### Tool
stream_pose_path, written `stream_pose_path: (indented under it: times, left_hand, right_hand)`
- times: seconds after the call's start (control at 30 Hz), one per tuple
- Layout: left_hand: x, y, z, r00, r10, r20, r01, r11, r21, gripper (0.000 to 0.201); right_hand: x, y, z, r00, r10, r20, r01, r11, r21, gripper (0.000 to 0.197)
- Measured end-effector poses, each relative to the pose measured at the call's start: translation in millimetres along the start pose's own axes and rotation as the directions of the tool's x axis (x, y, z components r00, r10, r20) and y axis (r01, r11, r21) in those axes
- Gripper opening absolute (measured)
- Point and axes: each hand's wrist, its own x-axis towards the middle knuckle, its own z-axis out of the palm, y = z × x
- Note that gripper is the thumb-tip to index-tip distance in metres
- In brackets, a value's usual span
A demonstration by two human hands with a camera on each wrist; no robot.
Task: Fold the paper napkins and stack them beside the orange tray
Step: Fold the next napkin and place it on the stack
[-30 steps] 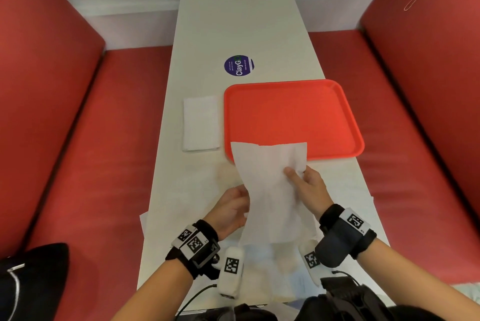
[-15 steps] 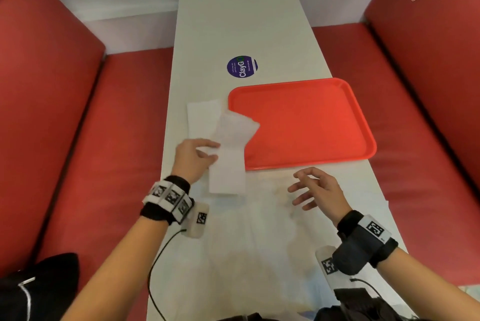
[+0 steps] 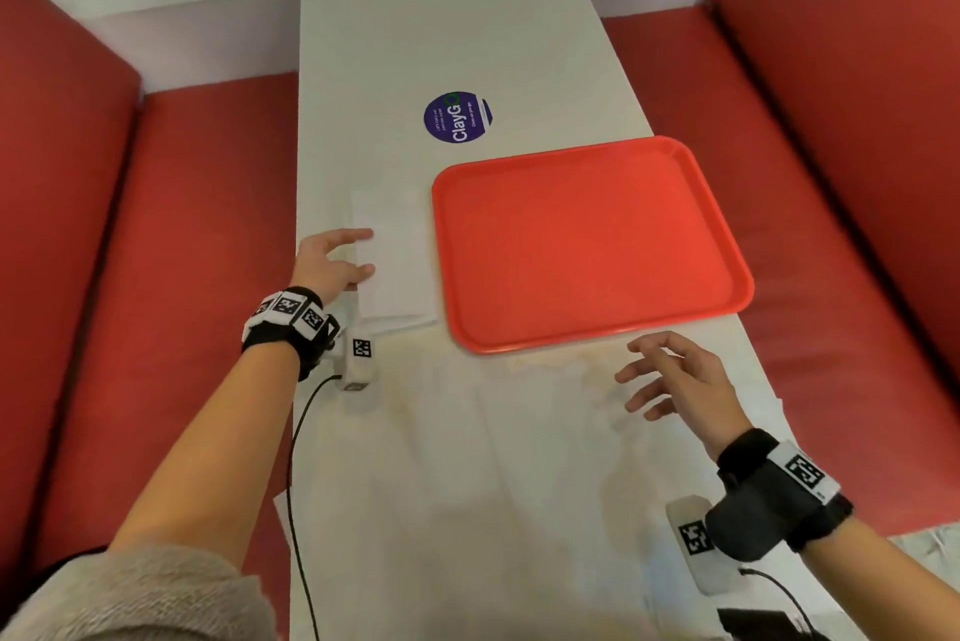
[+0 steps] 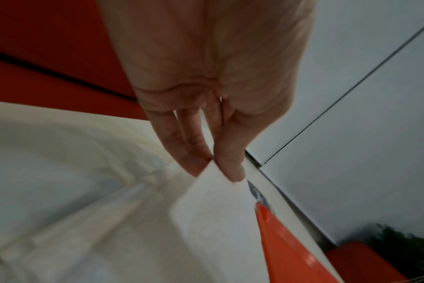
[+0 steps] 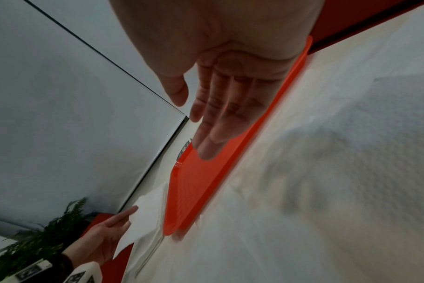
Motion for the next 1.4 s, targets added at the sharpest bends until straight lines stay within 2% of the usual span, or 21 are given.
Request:
stream_pose_path:
  times: [0.23,0.4,0.43,0.53,0.57,0.67,0.73,0.77,0.87,0.93,1.0,1.07,1.2,1.27,1.4]
  left_hand:
    - [22.6,-32.2,-4.0,0.997,-0.068,-0.030,0.071,0.992,0.102,0.050]
    - [7.4,-21.8,-1.9,0.997,-0.056,-0.045,0.062,0.988,0.139,0.041]
    - [2.4,-18.9,-1.4,0.997,-0.042,-0.059,0.052,0.981,0.189,0.038]
    - [-22.7,-12.9,8.2,0.988,0.105,-0.115,-0.034,0.865,0.500,0.029]
    - [-35.5,-11.4,16.2,0.980,0.159,-0.118,-0.068,0.831,0.553,0.026]
    - [-84.9,-6.5,54.2,0.940,0.333,-0.074,-0.240,0.799,0.551,0.017]
    - [-120.1,-6.6,87.7,0.922,0.386,0.034,-0.355,0.804,0.477,0.015]
    - [-136.3,-8.2,106.2,0.913,0.394,0.107,-0.400,0.808,0.433,0.014]
    - [-179.5,-8.1,160.2,0.896,0.289,0.336,-0.400,0.854,0.333,0.009]
    - [-195.6,-6.9,190.1,0.880,0.206,0.429,-0.371,0.861,0.349,0.019]
    - [-203.7,-5.7,212.8,0.876,0.118,0.467,-0.333,0.849,0.411,0.033]
    - [-208.3,-4.0,228.6,0.881,0.034,0.471,-0.286,0.832,0.475,0.049]
    - [-209.2,-1.8,246.4,0.913,-0.011,0.409,-0.209,0.847,0.489,0.068]
    - [-207.3,-1.4,249.8,0.909,-0.009,0.416,-0.213,0.850,0.483,0.063]
    - [-209.6,-3.3,249.1,0.910,0.071,0.407,-0.234,0.901,0.364,0.025]
  right_hand:
    - [5.7,0.3,-2.3,1.000,0.010,-0.019,-0.010,1.000,-0.003,0.018]
    - [2.2,1.1,-9.4,0.999,-0.016,-0.029,0.016,1.000,-0.016,0.018]
    - [0.8,2.2,-11.9,0.999,-0.024,-0.036,0.023,1.000,-0.017,0.018]
    - [-5.3,9.2,-22.1,0.998,-0.033,-0.060,0.031,0.999,-0.025,0.016]
    - [-7.9,13.4,-26.3,0.997,-0.031,-0.071,0.029,0.999,-0.030,0.015]
    - [-16.4,30.8,-39.6,0.993,-0.040,-0.115,0.027,0.994,-0.108,0.009]
    - [-22.7,48.1,-49.8,0.988,-0.063,-0.142,0.025,0.966,-0.258,0.001]
    - [-26.0,57.6,-54.7,0.985,-0.081,-0.153,0.022,0.935,-0.355,0.003]
    - [-35.7,86.0,-66.8,0.988,-0.090,-0.121,0.002,0.809,-0.587,0.014]
    - [-41.5,101.9,-69.0,0.998,-0.045,-0.054,-0.002,0.745,-0.667,0.020]
    - [-44.9,115.5,-68.6,1.000,-0.020,-0.005,0.012,0.736,-0.677,0.027]
    - [-45.5,123.5,-67.8,0.999,-0.051,0.004,0.040,0.743,-0.668,0.031]
    - [-45.2,127.1,-67.8,0.996,-0.087,0.000,0.067,0.759,-0.648,0.032]
    - [-45.0,128.3,-69.1,0.996,-0.093,-0.003,0.070,0.772,-0.632,0.032]
    - [-45.3,130.4,-71.0,0.995,-0.098,-0.004,0.076,0.797,-0.599,0.033]
